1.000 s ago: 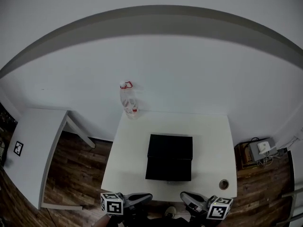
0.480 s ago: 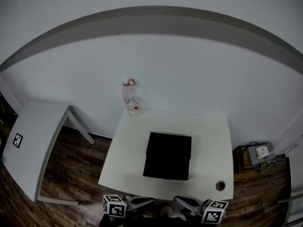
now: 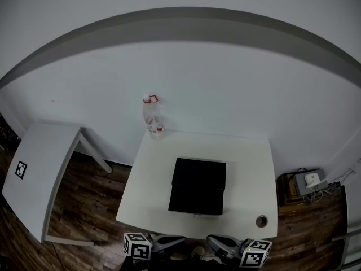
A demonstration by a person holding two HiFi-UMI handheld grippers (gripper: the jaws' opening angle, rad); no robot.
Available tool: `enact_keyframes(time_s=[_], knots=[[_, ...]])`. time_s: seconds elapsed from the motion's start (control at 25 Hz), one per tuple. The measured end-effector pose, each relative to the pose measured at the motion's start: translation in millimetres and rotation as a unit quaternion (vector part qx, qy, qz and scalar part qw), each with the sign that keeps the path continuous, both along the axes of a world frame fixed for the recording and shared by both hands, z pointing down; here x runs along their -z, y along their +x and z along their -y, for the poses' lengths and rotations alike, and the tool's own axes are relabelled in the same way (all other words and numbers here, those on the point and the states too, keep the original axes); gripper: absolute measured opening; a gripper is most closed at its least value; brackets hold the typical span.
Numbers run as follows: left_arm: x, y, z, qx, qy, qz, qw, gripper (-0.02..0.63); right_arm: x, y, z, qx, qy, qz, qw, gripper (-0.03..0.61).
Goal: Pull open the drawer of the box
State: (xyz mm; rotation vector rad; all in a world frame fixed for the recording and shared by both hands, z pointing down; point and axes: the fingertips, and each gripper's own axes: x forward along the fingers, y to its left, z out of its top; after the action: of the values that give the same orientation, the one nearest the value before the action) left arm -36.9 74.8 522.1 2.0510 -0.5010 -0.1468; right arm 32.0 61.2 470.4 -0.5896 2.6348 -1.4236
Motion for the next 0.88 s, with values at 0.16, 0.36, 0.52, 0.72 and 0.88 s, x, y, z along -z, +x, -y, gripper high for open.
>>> enact_keyframes(time_s=[0.16, 0.36, 0.52, 0.72, 0.88], knots=[[-0.2, 2.0, -0.2, -0.002, 0.003, 0.004, 1.0, 0.005, -1.8, 1.1, -1.5, 0.001, -0.003, 0.001, 1.0, 0.005], [-0.2, 3.1, -2.0, 0.0, 0.001, 0.005, 1.0, 0.005, -1.9, 2.1, -2.4, 0.001, -0.004, 0.003, 1.0, 0.005], [0.8, 0.8, -1.4, 0.004, 0.001, 0.006, 1.0, 0.005, -1.5, 0.4, -1.9, 0.004, -0.003, 0.002, 1.0, 0.005], [0.0, 1.3, -2.7, 0.004, 0.002, 0.006, 1.0, 0.005, -2.8, 0.8, -3.3, 0.005, -0.003, 0.001, 1.0, 0.005], [-1.3, 2.0, -3.2, 0.003, 0.001, 0.007, 1.0, 0.005, -3.0, 1.5, -3.6, 0.005, -0.004, 0.002, 1.0, 0.005]])
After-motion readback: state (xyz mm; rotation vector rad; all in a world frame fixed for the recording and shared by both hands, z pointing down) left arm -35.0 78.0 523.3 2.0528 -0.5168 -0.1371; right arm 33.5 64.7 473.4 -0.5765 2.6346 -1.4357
